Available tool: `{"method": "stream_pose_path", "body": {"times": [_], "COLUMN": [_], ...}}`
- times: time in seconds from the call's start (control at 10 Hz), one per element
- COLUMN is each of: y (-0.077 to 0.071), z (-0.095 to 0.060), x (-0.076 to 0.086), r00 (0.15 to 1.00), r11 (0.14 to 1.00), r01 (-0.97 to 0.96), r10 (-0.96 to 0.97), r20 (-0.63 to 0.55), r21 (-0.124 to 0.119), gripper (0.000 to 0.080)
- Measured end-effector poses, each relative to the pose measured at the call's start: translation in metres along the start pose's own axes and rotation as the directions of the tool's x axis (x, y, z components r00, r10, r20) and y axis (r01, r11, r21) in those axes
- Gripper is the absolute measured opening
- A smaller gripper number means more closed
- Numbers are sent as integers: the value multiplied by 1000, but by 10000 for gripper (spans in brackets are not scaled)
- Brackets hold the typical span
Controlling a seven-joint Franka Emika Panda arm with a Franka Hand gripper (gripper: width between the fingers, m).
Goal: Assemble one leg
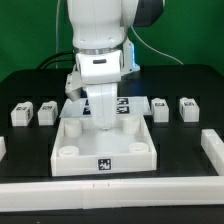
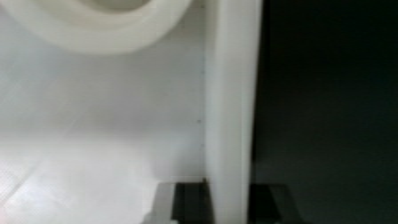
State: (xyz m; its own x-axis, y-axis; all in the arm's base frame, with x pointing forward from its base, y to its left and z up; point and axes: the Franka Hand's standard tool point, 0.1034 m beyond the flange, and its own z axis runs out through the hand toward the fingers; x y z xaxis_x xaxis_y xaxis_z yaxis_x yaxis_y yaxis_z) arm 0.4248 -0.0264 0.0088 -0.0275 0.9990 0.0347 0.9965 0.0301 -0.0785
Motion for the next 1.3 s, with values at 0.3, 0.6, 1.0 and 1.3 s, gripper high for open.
{"method": "stream_pose_path", "body": {"times": [0.3, 0.6, 1.0, 1.3], "y": [7, 33, 53, 68], "z": [0, 0, 0, 0], "x": [14, 61, 86, 96], "r00": [998, 998, 998, 997], "r11": [998, 998, 997, 996], "r01": [-55, -54, -52, -43], "r10": [55, 53, 49, 38], "r20": [-5, -27, -48, -62], "r21": [-6, -30, -55, -80], "gripper": [65, 65, 64, 64]}}
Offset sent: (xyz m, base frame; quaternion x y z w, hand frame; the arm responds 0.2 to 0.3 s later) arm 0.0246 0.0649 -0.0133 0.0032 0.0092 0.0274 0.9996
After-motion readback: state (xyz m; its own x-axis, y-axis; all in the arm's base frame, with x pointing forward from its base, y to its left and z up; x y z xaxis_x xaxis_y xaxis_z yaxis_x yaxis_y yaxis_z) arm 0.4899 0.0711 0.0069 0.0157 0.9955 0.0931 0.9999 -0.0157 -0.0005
